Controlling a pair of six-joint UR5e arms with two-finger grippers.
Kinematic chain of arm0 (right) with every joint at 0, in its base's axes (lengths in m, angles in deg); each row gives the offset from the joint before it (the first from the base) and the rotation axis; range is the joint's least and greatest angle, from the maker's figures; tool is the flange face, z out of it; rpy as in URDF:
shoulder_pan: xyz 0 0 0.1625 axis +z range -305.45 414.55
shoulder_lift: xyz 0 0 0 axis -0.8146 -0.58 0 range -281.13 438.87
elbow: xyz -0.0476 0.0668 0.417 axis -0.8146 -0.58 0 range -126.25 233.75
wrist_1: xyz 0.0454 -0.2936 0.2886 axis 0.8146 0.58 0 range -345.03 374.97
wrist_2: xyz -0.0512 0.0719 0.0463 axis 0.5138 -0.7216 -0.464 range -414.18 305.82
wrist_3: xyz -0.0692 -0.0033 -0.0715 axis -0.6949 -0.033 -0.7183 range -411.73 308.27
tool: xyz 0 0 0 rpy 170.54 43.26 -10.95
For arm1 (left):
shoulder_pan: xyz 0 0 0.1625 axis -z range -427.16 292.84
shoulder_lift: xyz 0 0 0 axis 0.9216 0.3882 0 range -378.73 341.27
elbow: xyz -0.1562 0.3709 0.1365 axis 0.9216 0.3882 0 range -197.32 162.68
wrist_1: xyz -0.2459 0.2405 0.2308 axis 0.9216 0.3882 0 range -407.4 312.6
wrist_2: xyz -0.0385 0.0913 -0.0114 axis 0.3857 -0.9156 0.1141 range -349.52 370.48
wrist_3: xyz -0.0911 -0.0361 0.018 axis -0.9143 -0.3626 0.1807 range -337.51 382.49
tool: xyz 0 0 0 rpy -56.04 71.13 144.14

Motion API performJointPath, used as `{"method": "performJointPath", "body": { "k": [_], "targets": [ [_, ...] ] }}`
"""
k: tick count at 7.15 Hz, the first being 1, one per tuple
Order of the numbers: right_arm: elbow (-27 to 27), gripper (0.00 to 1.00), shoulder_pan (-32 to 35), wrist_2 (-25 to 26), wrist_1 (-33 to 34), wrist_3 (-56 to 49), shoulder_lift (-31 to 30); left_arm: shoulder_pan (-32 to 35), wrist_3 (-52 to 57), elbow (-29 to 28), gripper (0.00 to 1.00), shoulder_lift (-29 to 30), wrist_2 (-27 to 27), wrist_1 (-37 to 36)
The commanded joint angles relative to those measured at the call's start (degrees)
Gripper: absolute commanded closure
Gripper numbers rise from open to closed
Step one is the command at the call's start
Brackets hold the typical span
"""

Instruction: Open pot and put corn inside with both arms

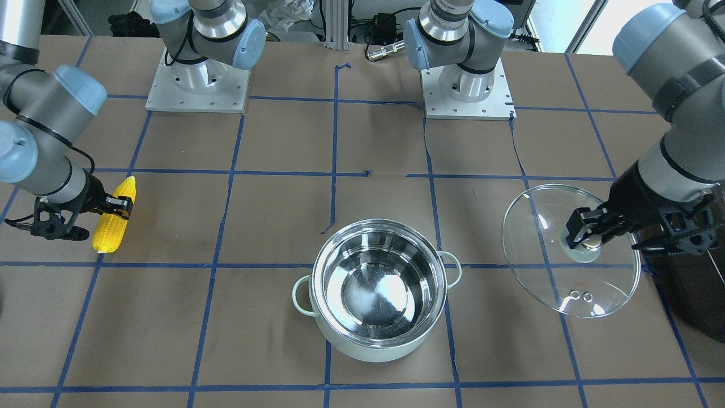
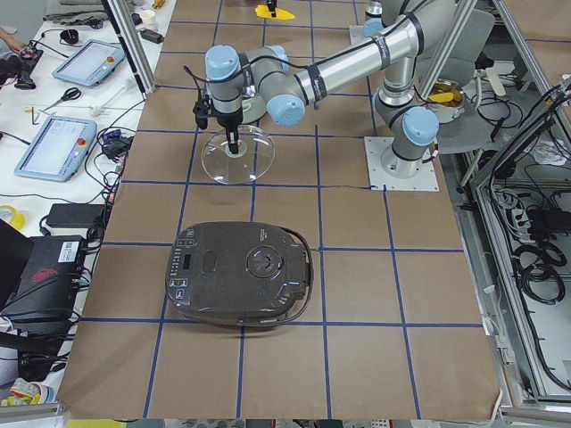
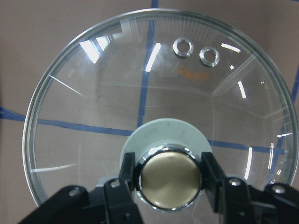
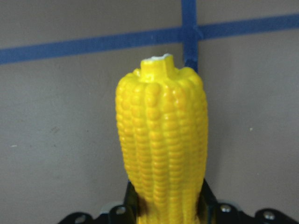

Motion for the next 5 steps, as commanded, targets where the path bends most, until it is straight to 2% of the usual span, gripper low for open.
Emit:
{"method": "performJointPath", "body": {
  "k": [1, 2, 3, 5],
  "targets": [
    [-15.0, 1.0, 16.5, -1.5, -11.1, 20.9, 1.0, -1.0, 1.3, 4.9, 1.0, 3.0, -0.2, -11.2],
    [-22.8, 1.0, 22.6, -3.9, -15.3, 29.4, 4.0, -1.0, 0.8, 6.5, 1.0, 4.9, -0.8, -13.0],
    [-29.5, 1.0, 27.9, -3.9, -17.3, 33.3, 8.3, -1.0, 0.8, 8.2, 1.0, 4.9, -0.8, -14.1],
    [-38.5, 1.0, 35.0, -4.0, -17.8, 38.9, 15.8, -1.2, 0.1, 12.3, 1.0, 4.9, -0.7, -17.7]
  ]
}}
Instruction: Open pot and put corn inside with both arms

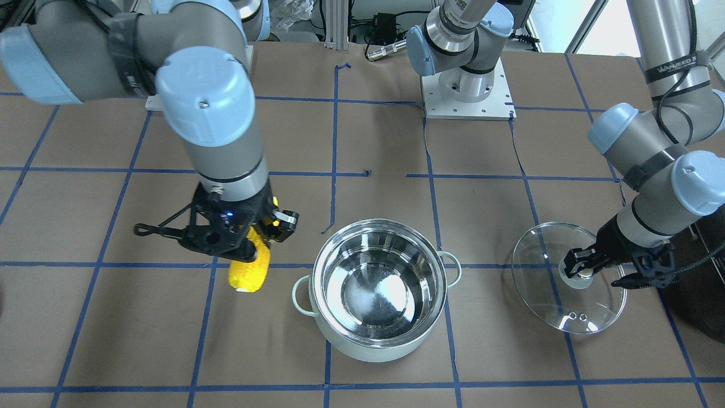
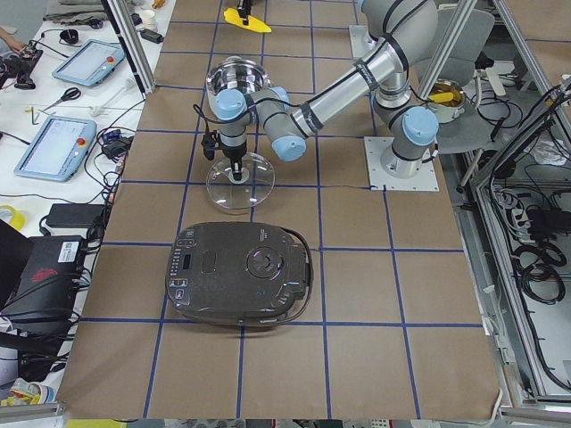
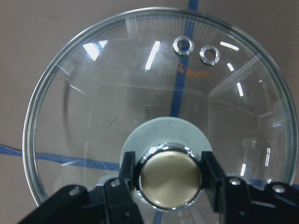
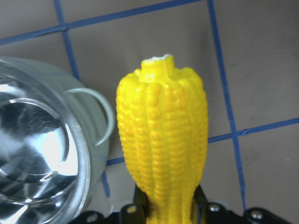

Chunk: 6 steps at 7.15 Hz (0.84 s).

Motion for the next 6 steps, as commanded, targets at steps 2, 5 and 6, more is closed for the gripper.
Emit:
{"method": "performJointPath", "body": {
  "k": [2, 5, 6],
  "targets": [
    [-10.2, 1.0, 7.0, 0.0, -0.4, 4.6, 8.9, -0.2, -0.4, 2.9, 1.0, 0.2, -0.2, -2.5],
    [-14.4, 1.0, 10.2, -0.8, 0.4, 5.5, 14.3, -0.2, -1.5, 2.5, 0.13, 0.8, -3.0, -2.2],
    [-14.4, 0.9, 10.6, -0.9, 1.1, 5.0, 14.7, -0.2, -1.2, 2.1, 0.03, 0.7, -3.0, -1.9]
  ]
}}
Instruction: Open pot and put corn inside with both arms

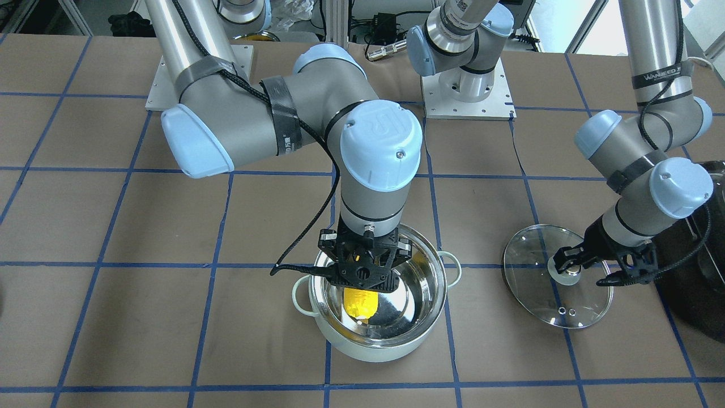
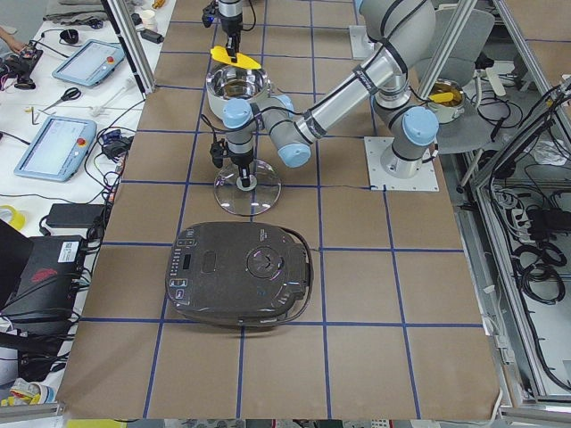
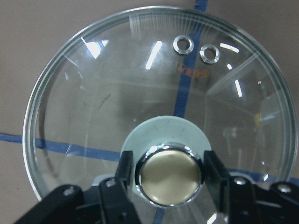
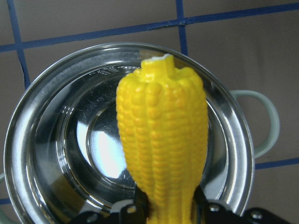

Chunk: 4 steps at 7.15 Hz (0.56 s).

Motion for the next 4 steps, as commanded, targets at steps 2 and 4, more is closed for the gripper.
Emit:
{"method": "performJointPath", "body": {
  "k": [2, 4],
  "targets": [
    [0.1, 0.75, 1.1, -0.1, 2.0, -4.8, 1.4, 0.9, -2.9, -2.9, 0.03, -2.8, -0.5, 6.7],
    [2.3, 0.18, 1.1, -1.0, 2.2, -4.2, 2.2, 1.3, -3.5, -5.1, 0.03, -6.4, 0.1, 15.4]
  ]
}}
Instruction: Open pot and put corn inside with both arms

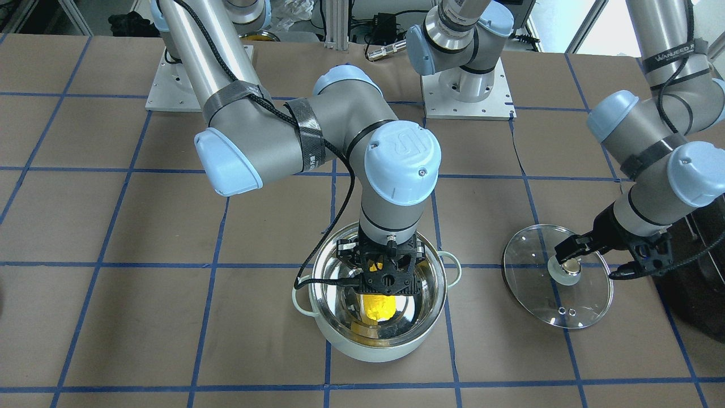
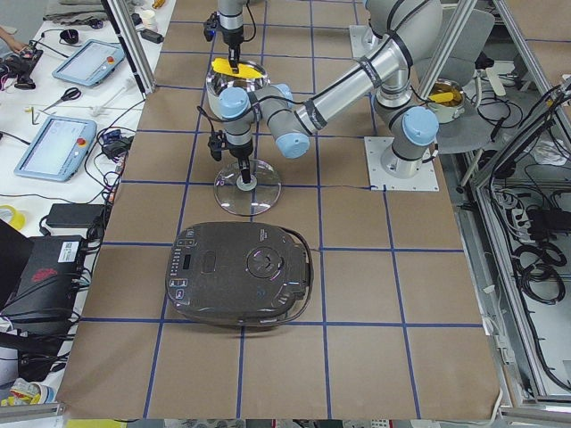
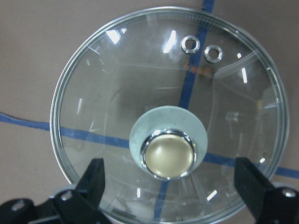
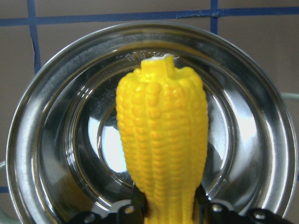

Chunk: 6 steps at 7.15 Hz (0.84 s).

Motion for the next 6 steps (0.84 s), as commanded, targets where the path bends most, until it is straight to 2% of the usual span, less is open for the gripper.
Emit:
{"method": "performJointPath", "body": {
  "k": [1, 4, 5, 6],
  "targets": [
    [2.3, 0.17, 0.0, -0.4, 0.9, 0.3, 0.3, 0.7, -1.7, -1.3, 0.03, -4.4, 0.2, 6.4],
    [2.8, 0.17, -0.8, -0.3, 1.4, -0.4, -3.1, 7.5, -10.5, -7.6, 0.03, -11.7, 0.2, 19.9],
    [3.3, 0.01, -2.2, -0.3, 0.9, -1.1, -5.7, 11.7, -14.6, -10.5, 0.03, -14.6, -0.4, 25.0],
    [5.5, 0.0, -5.6, -0.2, -1.4, -1.3, -9.1, 16.8, -19.3, -12.3, 0.03, -16.7, -0.3, 29.2]
  ]
}}
